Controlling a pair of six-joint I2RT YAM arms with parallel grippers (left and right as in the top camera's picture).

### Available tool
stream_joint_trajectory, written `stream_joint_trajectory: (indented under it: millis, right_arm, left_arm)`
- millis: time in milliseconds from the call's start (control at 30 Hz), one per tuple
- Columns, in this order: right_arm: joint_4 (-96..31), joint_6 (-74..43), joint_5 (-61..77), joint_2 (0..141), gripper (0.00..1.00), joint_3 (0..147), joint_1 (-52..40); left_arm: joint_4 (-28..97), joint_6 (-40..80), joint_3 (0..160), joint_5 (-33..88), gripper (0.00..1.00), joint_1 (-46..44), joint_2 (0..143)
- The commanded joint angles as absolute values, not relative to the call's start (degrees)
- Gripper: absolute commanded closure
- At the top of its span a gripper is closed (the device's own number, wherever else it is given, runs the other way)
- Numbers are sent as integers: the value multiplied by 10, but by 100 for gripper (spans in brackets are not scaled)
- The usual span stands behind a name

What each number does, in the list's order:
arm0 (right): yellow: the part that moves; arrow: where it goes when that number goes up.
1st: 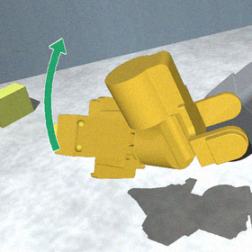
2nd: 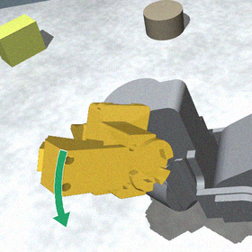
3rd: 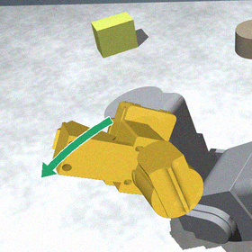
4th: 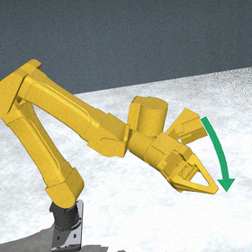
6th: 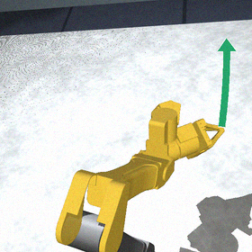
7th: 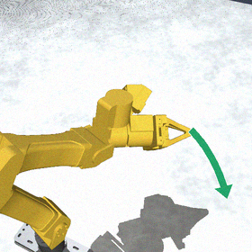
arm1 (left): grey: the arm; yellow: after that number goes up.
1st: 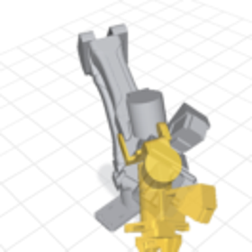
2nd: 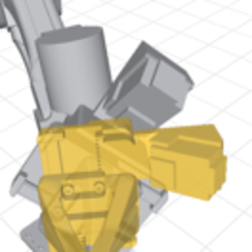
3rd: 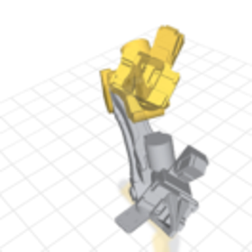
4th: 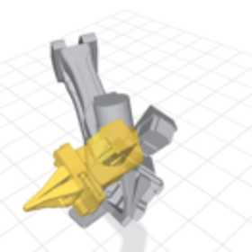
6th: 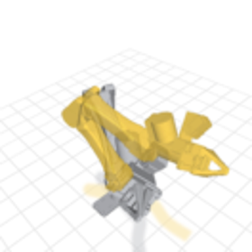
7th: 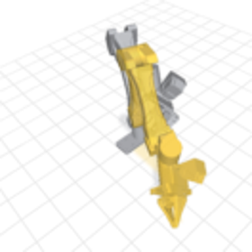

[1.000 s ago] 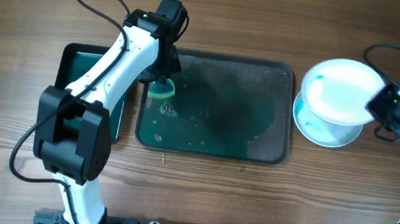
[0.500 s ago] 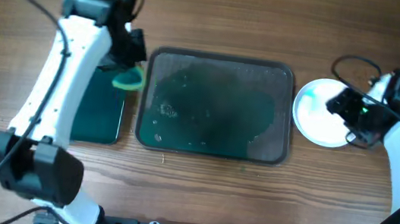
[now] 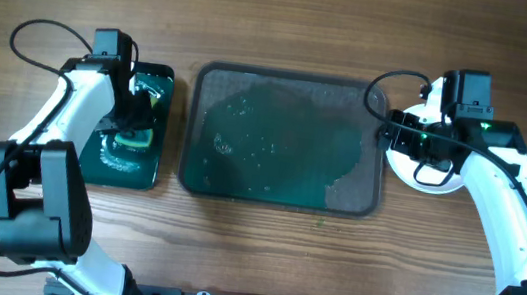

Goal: Clean dirty plates on tray and stack at the side
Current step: 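Put the sponge back in the black tray and retract the right arm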

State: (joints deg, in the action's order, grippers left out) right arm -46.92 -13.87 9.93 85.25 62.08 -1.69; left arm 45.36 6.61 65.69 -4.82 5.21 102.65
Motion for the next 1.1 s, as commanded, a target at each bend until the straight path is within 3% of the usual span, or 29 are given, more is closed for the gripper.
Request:
stream_joint_trajectory:
  millis: [0,133,200,367,567,800,900,1067]
  right_arm:
    - [-491,-117,86,845,1,647,-18]
    - [-571,-92,83,837,0,754,-18]
    - [-638,-72,70,813,0,834,-18]
    - [-763,-70,58,714,0,957,-18]
    - [-765,-77,58,579,0,960,-18]
    - [-774,-75,57,569,0,959,-18]
    - [-710,-71,56,545,0,927,-18]
    - [-326,-2,116,351,0,571,-18]
  left_arm:
    - [479,67,671,-46,0,53,1009]
    - [638,69,813,-32,0,53,968]
    - [679,69,869,36,0,53,929]
    - [676,69,868,36,0,53,910]
    - [676,69,869,36,0,53,910]
    - [676,69,868,36,0,53,910]
    - [676,68,868,36,0,53,910]
    - [676,69,869,36,0,53,910]
